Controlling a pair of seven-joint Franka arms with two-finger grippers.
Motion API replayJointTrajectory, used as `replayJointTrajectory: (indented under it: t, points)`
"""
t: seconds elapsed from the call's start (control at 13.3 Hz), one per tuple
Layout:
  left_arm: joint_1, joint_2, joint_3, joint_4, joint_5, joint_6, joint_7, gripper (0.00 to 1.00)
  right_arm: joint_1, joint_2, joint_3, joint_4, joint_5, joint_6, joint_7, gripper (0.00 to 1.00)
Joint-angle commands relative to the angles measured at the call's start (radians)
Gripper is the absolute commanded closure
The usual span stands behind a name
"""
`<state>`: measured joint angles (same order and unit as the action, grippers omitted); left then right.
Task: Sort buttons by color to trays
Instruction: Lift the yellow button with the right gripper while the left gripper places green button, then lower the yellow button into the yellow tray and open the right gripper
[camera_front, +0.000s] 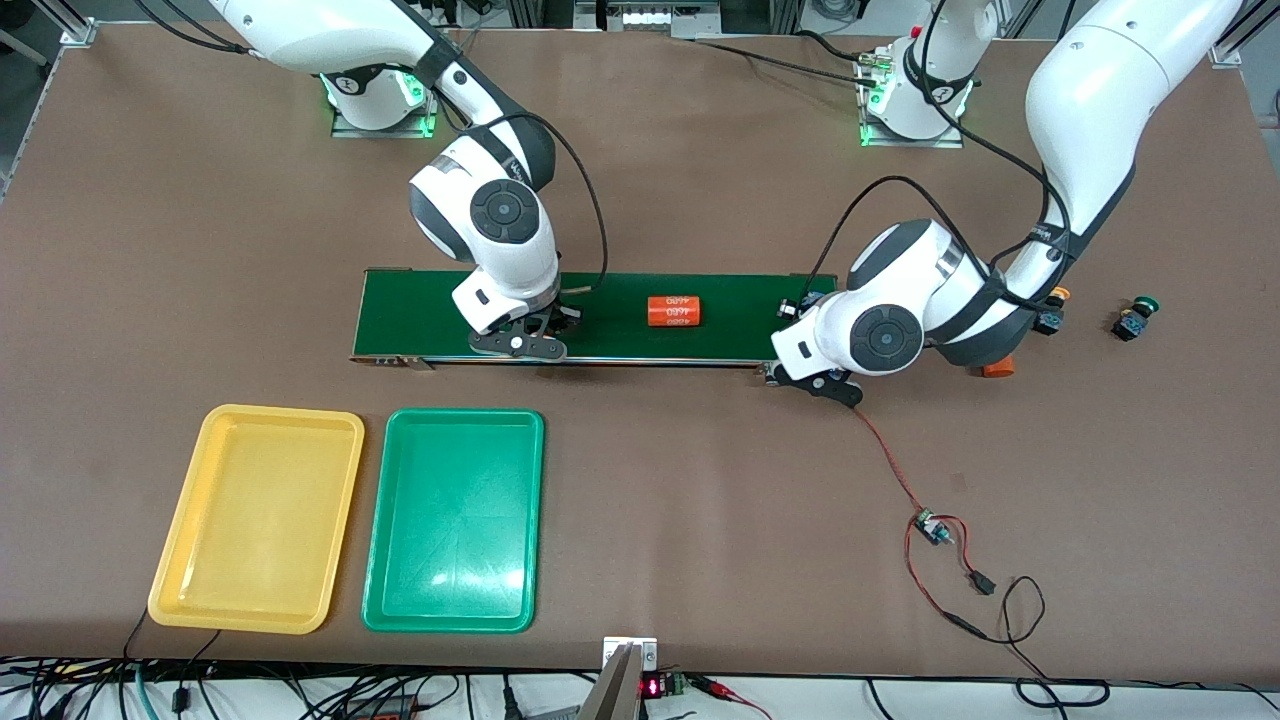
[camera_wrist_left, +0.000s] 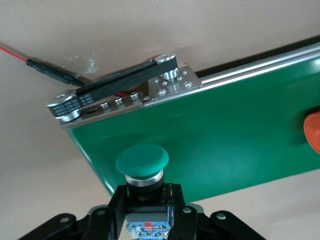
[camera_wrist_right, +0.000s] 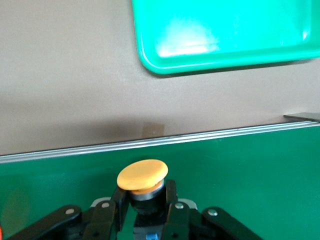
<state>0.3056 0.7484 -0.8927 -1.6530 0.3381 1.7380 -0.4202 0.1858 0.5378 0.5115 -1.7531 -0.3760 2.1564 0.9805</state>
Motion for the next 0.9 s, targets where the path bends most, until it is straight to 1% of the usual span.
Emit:
replayJointTrajectory:
  t: [0.0, 0.08, 0.15, 0.23, 0.45, 0.53, 0.6, 0.75, 0.83]
  points:
    - [-0.031, 0.023, 0.006, 0.005, -0.024, 0.014, -0.066, 0.72, -0.035, -0.008, -0.004, 0.036, -0.006, -0.065, -0.066, 0.97]
    - [-0.034, 0.026, 0.006, 0.005, -0.024, 0.011, -0.078, 0.53, -0.046, -0.022, -0.004, 0.081, -0.001, -0.122, -0.121, 0.97]
    - [-0.031, 0.023, 0.008, 0.007, -0.021, 0.003, -0.075, 0.01, -0.057, -0.025, -0.005, 0.137, 0.03, -0.191, -0.187, 0.97]
    - [-0.028, 0.017, 0.005, 0.013, -0.021, -0.002, -0.077, 0.0, -0.074, -0.031, -0.013, 0.185, 0.048, -0.24, -0.245, 0.97]
    - [-0.016, -0.003, 0.0, 0.057, -0.021, -0.052, -0.075, 0.0, -0.135, -0.036, -0.014, 0.292, 0.046, -0.355, -0.403, 0.97]
    - [0.001, -0.018, 0.0, 0.09, -0.018, -0.099, -0.074, 0.0, -0.155, -0.036, -0.014, 0.319, 0.045, -0.375, -0.458, 0.97]
    - [0.018, -0.024, 0.0, 0.128, -0.007, -0.151, -0.069, 0.0, -0.184, -0.036, -0.022, 0.329, 0.039, -0.389, -0.521, 0.97]
    - [0.041, -0.021, 0.011, 0.226, 0.03, -0.269, -0.069, 0.0, -0.245, -0.041, -0.057, 0.334, 0.042, -0.397, -0.716, 0.97]
    - [0.067, -0.017, 0.043, 0.248, 0.05, -0.3, -0.066, 0.0, -0.275, -0.039, -0.079, 0.336, 0.042, -0.395, -0.824, 0.96]
